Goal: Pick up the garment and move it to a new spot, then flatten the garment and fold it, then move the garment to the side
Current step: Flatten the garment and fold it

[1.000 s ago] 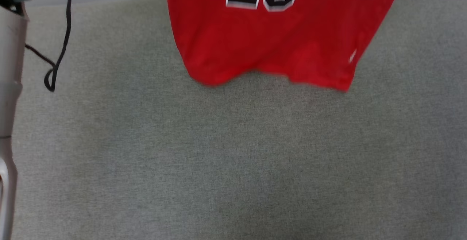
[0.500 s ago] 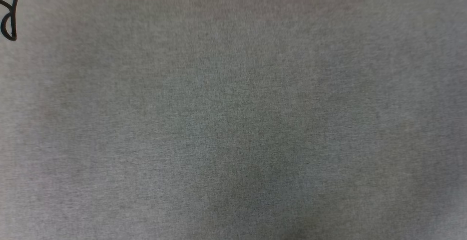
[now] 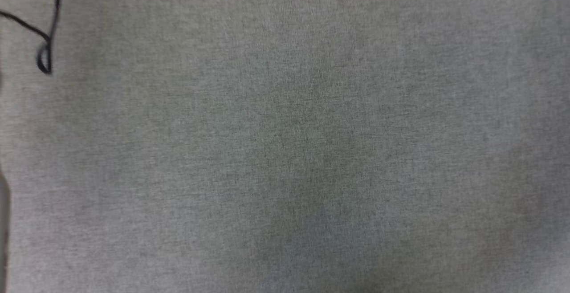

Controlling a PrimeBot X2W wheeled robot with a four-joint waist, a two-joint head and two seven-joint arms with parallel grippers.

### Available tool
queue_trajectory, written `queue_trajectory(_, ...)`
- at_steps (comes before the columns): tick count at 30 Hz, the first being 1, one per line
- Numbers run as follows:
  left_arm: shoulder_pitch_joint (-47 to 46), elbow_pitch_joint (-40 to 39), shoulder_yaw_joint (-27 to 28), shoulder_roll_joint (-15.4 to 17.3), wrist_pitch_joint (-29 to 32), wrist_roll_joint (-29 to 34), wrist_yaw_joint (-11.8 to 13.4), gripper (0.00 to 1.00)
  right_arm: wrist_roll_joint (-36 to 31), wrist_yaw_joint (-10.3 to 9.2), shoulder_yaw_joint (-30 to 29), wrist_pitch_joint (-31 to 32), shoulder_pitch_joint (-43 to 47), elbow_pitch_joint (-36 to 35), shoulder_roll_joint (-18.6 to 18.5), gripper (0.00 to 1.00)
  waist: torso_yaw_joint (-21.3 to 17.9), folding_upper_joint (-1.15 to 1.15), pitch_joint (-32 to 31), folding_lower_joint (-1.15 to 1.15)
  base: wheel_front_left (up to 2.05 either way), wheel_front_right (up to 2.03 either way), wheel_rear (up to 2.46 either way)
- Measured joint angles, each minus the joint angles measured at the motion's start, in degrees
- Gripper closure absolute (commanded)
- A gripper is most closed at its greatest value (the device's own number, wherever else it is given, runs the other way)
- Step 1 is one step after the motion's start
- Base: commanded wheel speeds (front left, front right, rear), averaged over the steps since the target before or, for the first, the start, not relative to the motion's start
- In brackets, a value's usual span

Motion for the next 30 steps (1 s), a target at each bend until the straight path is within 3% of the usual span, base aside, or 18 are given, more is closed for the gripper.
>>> queue_trajectory(10, 20.22, 4.91, 0.24, -4.44, -5.13, -5.47, -4.7, 1.0, 7.65, -0.01, 4.33, -4.45, 21.3, 4.04, 1.16, 1.0, 1.45, 0.0, -9.68, -0.01, 0.0, 0.0, 0.0)
queue_trajectory(17, 40.74, 3.65, 1.69, -4.98, -6.43, -8.62, -5.21, 1.0, 12.05, -0.01, 4.82, -4.21, 40.59, 0.99, 2.1, 1.0, 2.14, 0.0, -19.96, -0.02, 0.0, 0.0, 0.0)
queue_trajectory(25, 61.42, -3.8, 2.23, -2.7, -6.76, -9.27, -2.03, 1.0, 14.51, 0.0, 1.05, -2.75, 57.96, -4.19, 3.19, 1.0, 2.28, 0.0, -29.57, -0.03, 0.0, 0.0, 0.0)
queue_trajectory(30, 73.13, -10.9, 2.54, -1.56, -4.86, -10.48, 2.07, 1.0, 13.89, 0.0, -0.38, -1.79, 68.29, -10.04, 3.8, 1.0, 2.68, 0.0, -33.42, -0.04, 0.0, 0.0, 0.0)
